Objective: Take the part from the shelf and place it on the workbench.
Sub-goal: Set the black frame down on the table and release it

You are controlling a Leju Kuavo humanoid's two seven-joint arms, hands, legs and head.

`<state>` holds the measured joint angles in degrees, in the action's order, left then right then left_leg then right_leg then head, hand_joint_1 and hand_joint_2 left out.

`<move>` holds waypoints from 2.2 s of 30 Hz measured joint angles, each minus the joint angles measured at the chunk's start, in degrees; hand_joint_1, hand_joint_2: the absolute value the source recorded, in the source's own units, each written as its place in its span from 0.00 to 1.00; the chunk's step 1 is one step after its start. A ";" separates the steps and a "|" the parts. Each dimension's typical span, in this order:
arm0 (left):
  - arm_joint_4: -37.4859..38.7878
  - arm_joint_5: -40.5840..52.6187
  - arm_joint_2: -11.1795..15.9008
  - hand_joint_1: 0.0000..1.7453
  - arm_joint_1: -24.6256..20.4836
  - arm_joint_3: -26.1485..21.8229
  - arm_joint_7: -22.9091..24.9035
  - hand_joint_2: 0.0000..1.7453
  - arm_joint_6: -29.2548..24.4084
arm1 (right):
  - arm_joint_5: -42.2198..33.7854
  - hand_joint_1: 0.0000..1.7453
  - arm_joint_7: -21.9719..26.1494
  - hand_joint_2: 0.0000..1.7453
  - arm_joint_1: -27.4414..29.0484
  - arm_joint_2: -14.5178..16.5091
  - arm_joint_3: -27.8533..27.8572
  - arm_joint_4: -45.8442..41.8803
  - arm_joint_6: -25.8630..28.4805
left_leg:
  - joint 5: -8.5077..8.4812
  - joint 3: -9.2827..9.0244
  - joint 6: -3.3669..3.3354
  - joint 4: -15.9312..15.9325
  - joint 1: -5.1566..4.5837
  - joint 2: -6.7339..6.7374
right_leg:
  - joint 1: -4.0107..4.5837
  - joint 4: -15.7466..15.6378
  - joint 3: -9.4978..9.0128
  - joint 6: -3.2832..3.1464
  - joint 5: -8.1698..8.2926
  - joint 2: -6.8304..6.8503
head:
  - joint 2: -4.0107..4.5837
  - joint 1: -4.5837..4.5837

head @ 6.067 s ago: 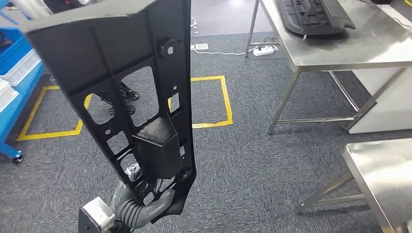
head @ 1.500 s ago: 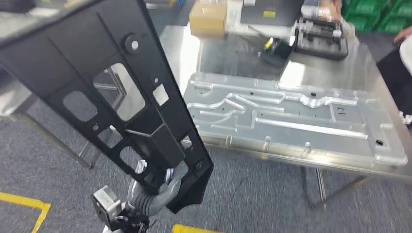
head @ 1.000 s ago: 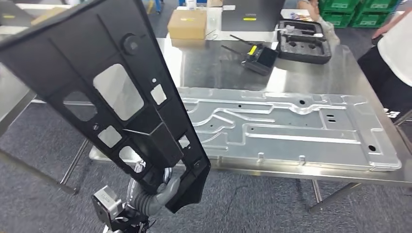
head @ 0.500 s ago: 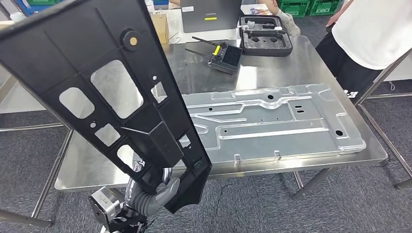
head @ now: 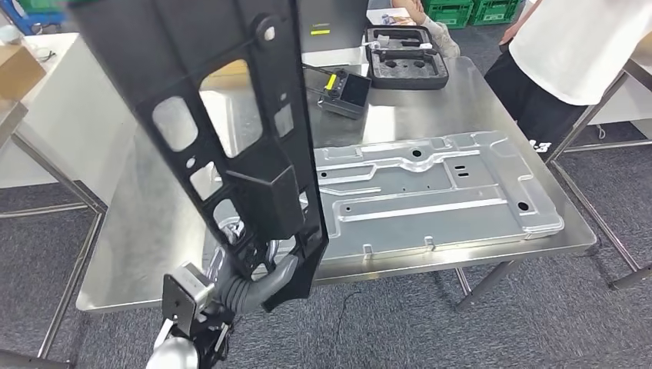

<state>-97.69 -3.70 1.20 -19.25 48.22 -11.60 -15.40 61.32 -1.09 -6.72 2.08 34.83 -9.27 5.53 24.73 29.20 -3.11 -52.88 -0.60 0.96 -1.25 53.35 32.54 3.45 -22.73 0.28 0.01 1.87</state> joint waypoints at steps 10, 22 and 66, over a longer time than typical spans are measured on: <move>6.91 8.24 -0.77 1.00 -10.33 1.01 10.35 1.00 -7.41 | 1.95 0.00 0.22 0.00 -0.49 0.35 -1.97 0.00 -1.32 | 4.30 7.17 1.74 -13.48 1.07 -0.33 | -0.26 0.04 0.05 -1.53 0.09 -1.14 | 0.01 -0.25; 40.10 57.84 -2.26 1.00 -32.22 2.25 40.01 1.00 -9.20 | 2.43 0.00 -2.23 0.00 -3.18 2.98 -6.23 -0.09 -4.31 | -1.22 2.20 -0.96 -0.99 0.70 -0.17 | -0.25 16.22 8.45 1.01 -6.86 -0.89 | 0.01 -0.01; 29.48 15.33 -9.50 0.00 -21.77 4.40 15.13 0.00 6.19 | -5.84 0.00 -0.88 0.00 -0.49 1.89 -12.61 -0.11 -2.28 | 4.04 8.40 2.25 -11.36 1.50 -0.73 | -0.34 2.80 1.77 -1.47 -0.69 -0.87 | 0.01 -0.31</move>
<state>-68.21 11.63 -8.29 -41.02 52.62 3.53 -9.21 55.48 -1.97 -7.21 3.97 22.23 -9.38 3.25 28.78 37.60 -0.86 -64.25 0.89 0.23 -1.59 56.14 34.30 1.98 -23.42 -0.59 0.02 1.56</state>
